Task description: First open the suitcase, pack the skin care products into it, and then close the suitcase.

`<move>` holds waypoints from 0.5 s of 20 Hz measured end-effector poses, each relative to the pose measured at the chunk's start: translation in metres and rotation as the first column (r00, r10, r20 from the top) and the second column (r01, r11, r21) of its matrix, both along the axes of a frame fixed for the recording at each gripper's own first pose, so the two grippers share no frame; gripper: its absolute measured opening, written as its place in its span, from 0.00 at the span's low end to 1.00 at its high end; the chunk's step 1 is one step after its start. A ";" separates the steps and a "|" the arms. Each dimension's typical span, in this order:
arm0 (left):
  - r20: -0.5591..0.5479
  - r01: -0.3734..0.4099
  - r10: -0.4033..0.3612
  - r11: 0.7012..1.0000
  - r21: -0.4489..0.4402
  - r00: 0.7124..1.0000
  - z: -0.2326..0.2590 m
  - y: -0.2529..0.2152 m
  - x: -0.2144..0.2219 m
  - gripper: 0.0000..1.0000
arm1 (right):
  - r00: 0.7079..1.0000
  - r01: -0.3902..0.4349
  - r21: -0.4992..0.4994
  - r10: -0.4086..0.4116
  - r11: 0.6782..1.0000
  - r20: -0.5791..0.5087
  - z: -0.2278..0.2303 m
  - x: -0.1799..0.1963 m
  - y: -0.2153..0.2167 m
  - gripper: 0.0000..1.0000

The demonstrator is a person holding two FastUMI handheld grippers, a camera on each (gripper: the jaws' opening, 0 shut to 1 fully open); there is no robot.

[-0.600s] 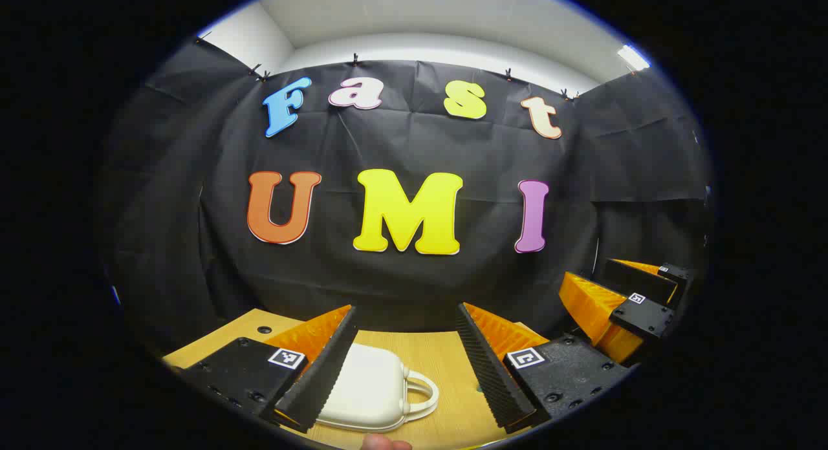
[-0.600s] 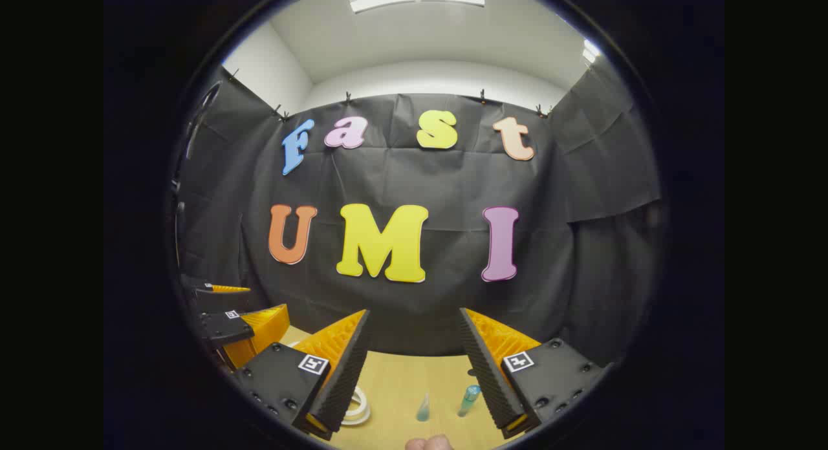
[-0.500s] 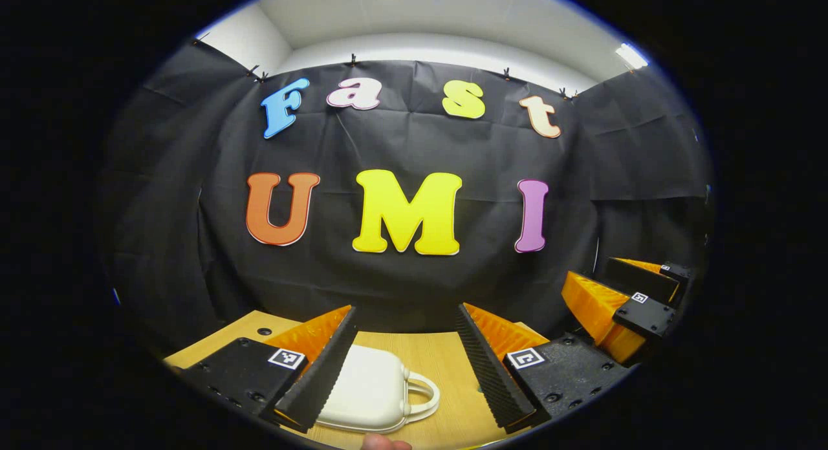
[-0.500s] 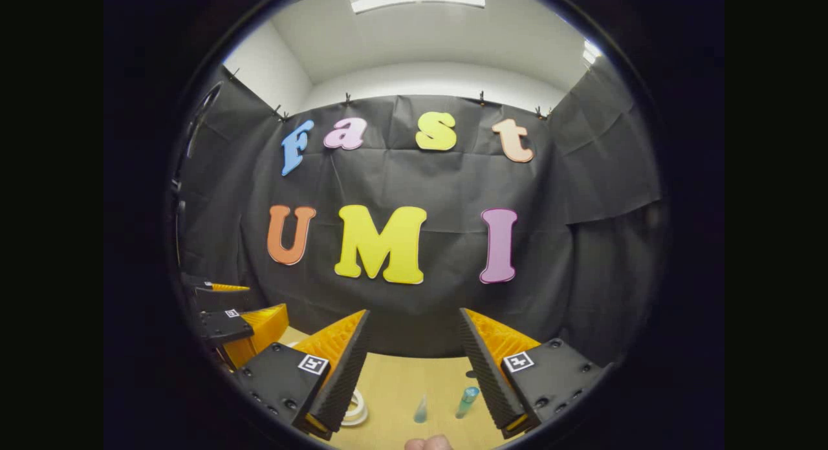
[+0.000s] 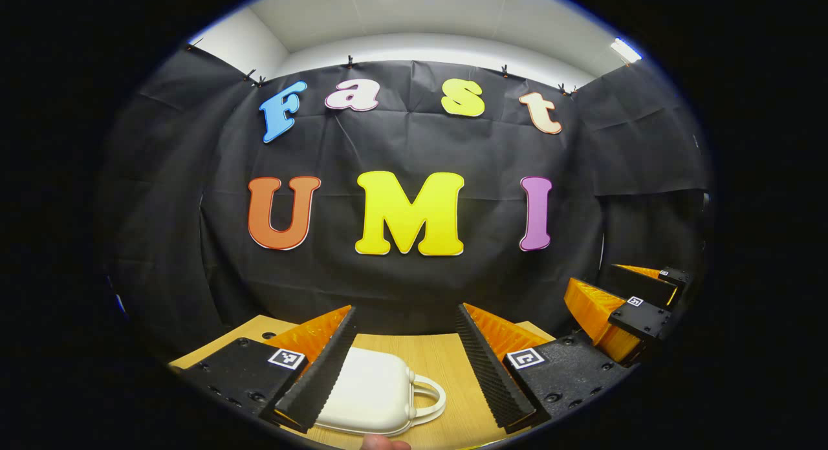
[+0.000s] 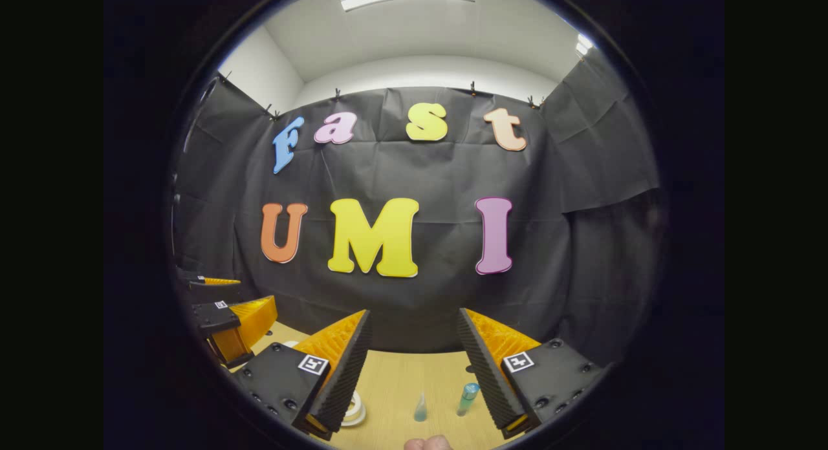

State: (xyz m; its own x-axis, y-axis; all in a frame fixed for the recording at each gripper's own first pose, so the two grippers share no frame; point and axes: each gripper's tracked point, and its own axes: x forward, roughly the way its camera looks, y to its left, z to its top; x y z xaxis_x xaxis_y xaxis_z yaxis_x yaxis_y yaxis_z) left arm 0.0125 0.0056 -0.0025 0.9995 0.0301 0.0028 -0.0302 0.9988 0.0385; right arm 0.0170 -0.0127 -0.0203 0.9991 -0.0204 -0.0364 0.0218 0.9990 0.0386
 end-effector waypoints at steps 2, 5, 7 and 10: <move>-0.002 -0.008 0.008 1.000 0.000 1.000 -0.002 0.001 0.002 0.97 | 1.000 -0.002 0.000 0.002 1.000 -0.003 -0.001 0.002 -0.001 0.77; 0.004 -0.013 0.013 1.000 -0.008 1.000 -0.004 0.002 0.008 0.97 | 1.000 -0.007 -0.006 0.007 1.000 -0.003 -0.005 0.007 -0.003 0.79; -0.003 -0.019 0.019 1.000 0.005 1.000 -0.008 0.002 0.011 0.97 | 1.000 -0.001 0.002 0.001 1.000 -0.013 -0.009 0.008 -0.008 0.77; -0.014 -0.019 0.019 1.000 0.003 1.000 -0.013 0.000 0.014 0.97 | 1.000 -0.009 0.001 0.010 1.000 -0.025 -0.013 0.013 -0.009 0.79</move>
State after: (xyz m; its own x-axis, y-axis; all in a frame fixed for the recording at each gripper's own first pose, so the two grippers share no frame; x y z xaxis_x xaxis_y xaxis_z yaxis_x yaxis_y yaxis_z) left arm 0.0265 0.0061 -0.0156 0.9987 0.0493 -0.0107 -0.0488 0.9979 0.0418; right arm 0.0304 -0.0214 -0.0335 0.9981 -0.0108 -0.0610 0.0132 0.9991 0.0391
